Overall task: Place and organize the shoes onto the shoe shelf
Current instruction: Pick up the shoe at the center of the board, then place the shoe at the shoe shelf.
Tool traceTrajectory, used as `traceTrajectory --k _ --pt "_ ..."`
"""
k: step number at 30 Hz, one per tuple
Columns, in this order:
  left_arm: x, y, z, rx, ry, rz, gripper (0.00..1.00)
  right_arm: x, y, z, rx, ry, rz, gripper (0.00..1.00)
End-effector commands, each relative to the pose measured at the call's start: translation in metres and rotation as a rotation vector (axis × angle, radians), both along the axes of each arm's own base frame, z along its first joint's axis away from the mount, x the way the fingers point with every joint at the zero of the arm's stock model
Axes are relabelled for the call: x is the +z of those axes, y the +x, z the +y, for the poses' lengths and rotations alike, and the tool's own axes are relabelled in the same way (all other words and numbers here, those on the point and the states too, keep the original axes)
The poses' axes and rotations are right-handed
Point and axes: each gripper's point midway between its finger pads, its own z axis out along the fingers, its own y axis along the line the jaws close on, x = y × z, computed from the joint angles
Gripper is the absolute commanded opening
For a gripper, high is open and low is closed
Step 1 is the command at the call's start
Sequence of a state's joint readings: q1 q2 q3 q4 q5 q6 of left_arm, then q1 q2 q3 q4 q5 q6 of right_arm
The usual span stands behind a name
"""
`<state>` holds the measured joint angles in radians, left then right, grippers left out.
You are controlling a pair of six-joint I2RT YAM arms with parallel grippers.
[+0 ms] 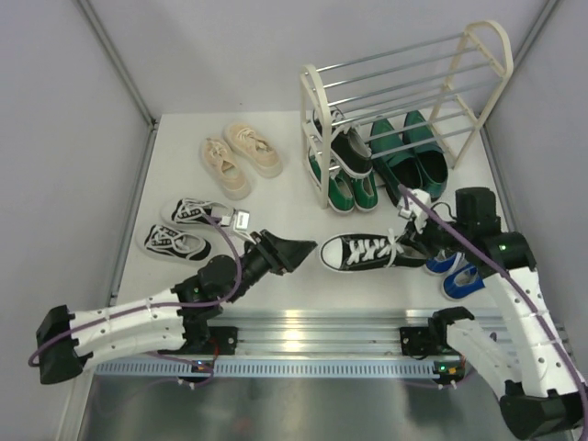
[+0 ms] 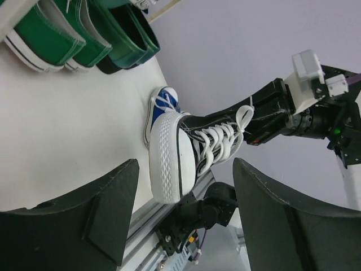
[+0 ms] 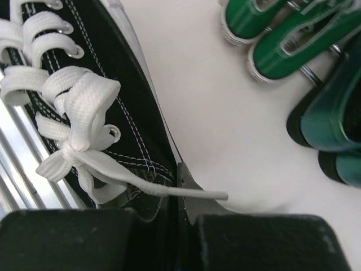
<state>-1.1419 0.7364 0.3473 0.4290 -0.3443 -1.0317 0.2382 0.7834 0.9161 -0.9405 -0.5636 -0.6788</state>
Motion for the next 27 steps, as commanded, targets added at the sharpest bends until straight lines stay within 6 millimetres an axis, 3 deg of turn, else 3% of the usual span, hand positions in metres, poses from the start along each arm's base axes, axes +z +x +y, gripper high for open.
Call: traceTrajectory --k 1,4,8,10,15,17,19,22,27 --pt "0.017 0.004 0.018 0.049 0.106 -0.066 0.73 0.045 0.004 -0.015 -0.077 0.091 -0.079 0.0" --pt "0.022 0.004 0.035 0.082 0.172 -0.098 0.81 0.054 0.007 -0.036 -0.173 0.099 -0.085 0.0" --pt "-0.003 0.002 0.059 0.114 0.311 -0.075 0.82 0.066 0.015 -0.057 -0.296 0.137 -0.083 0.0" --pt "-0.006 0.002 0.068 0.13 0.319 -0.076 0.83 0.076 0.025 -0.075 -0.419 0.159 -0.085 0.0" --pt "-0.01 0.0 0.084 0.157 0.333 -0.087 0.86 0.097 0.039 -0.096 -0.518 0.186 -0.112 0.0" --pt "-0.009 0.0 0.089 0.171 0.338 -0.094 0.86 0.108 0.048 -0.107 -0.578 0.185 -0.148 0.0" --pt "-0.011 0.001 0.094 0.187 0.358 -0.089 0.95 0.116 0.058 -0.121 -0.673 0.192 -0.174 0.0" --pt "-0.009 0.003 0.097 0.193 0.401 -0.098 0.97 0.125 0.072 -0.135 -0.757 0.204 -0.191 0.0" --pt "-0.014 0.007 0.094 0.192 0.476 -0.102 0.98 0.135 0.09 -0.144 -0.798 0.241 -0.217 0.0"
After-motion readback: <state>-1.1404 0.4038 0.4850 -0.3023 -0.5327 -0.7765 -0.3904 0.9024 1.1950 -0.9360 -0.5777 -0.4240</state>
